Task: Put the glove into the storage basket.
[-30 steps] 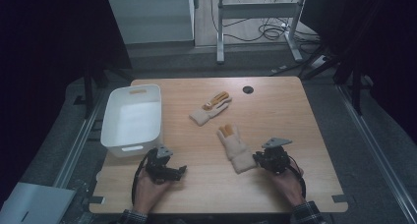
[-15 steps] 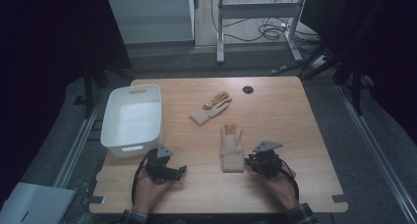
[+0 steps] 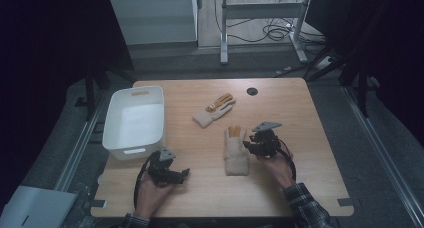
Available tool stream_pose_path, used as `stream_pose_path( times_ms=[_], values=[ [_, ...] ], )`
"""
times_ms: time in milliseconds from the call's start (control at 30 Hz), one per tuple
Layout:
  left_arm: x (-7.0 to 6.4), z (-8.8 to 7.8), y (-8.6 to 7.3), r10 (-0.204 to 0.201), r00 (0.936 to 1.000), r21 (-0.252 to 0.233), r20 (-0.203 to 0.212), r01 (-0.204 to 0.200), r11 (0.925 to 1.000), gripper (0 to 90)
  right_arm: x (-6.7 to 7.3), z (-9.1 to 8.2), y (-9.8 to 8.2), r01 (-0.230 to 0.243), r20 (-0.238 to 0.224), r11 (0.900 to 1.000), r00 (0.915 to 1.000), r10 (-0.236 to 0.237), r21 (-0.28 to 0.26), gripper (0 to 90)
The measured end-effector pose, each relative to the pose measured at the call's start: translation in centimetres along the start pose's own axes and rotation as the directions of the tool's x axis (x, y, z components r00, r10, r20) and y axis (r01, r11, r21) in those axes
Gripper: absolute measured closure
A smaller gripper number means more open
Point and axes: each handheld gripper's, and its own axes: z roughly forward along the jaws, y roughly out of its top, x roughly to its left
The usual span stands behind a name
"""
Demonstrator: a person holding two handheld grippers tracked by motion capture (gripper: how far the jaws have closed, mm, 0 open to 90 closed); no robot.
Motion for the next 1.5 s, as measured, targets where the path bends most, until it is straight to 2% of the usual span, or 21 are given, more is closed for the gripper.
stream_pose_path(
  times_ms=[267,533,1067,1200,1500],
  values=[
    [0.0,0.0,0.0,0.001,1.0000,-0.001,0.001,-0.001,1.0000,5.3,-0.7,2.3,4.1,-0.004,-0.003,1.000,1.0000,0.004,-0.017,55.5],
    [0.0,0.0,0.0,0.003,1.0000,0.000,0.002,-0.003,1.0000,5.2,-0.9,5.1,7.1,0.030,0.006,1.000,0.9995,-0.030,-0.004,51.8],
    [0.0,0.0,0.0,0.003,1.0000,-0.001,0.004,-0.003,1.0000,5.1,-2.0,10.4,11.0,0.045,-0.004,0.999,0.9990,-0.045,-0.019,45.1],
    [0.0,0.0,0.0,0.003,1.0000,-0.001,0.005,-0.003,1.0000,5.1,-2.1,11.6,11.6,0.058,-0.005,0.998,0.9983,-0.058,-0.018,43.0],
    [0.0,0.0,0.0,0.004,1.0000,-0.001,0.005,-0.004,1.0000,5.0,-2.2,14.2,12.5,0.046,-0.010,0.999,0.9989,-0.046,-0.016,40.5]
  ],
)
